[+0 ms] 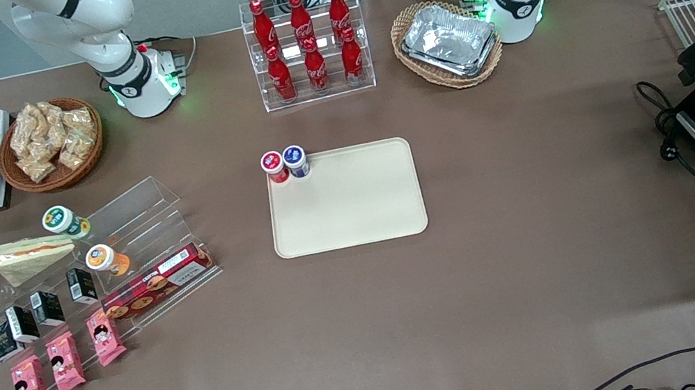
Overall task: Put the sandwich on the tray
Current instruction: 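Lift the sandwich with the right gripper out of the rack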
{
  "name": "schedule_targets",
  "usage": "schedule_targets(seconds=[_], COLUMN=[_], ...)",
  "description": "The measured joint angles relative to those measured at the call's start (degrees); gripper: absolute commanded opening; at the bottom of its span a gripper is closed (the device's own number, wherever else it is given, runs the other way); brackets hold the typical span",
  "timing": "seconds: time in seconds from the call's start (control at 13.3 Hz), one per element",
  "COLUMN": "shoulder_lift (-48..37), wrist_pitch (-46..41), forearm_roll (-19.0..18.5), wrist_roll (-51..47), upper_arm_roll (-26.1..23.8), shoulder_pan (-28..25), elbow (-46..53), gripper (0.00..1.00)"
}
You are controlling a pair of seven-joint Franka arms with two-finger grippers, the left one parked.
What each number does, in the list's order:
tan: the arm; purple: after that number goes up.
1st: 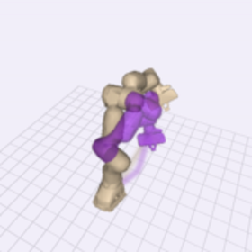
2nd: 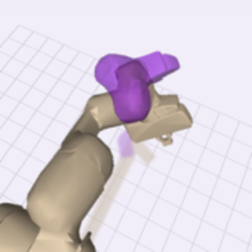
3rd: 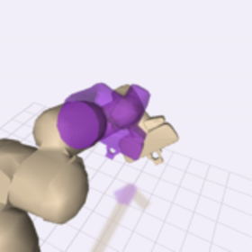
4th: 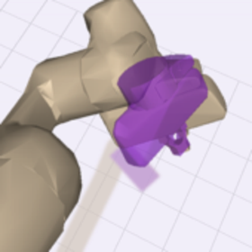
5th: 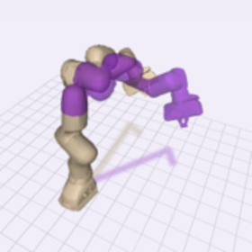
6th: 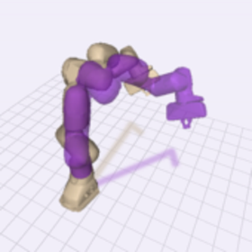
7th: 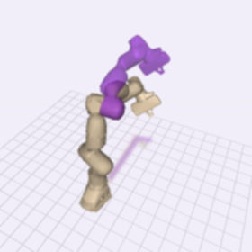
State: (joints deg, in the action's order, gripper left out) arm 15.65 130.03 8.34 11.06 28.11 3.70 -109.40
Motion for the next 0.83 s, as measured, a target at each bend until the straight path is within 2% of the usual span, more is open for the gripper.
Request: schedule_targets(seconds=[0.08,0.3,0.6,0.68,0.83], shoulder_lift=[0.0,0.0,0.0,0.0,-0.1], wrist_pitch=[0.1,0.3,0.5,0.5,0.5], forearm_roll=[0.6,1.3,1.4,1.4,1.5], wrist_roll=[0.1,0.2,1.4,1.5,2.0], upper_arm_roll=[-0.1,-0.3,-0.3,-0.3,-0.3], shoulder_pan=[-0.1,-0.3,-0.3,-0.3,-0.3], elbow=[0.0,-0.2,-0.3,-0.4,-0.4], gripper=[0.82,0.63,0.47,0.40,0.40])
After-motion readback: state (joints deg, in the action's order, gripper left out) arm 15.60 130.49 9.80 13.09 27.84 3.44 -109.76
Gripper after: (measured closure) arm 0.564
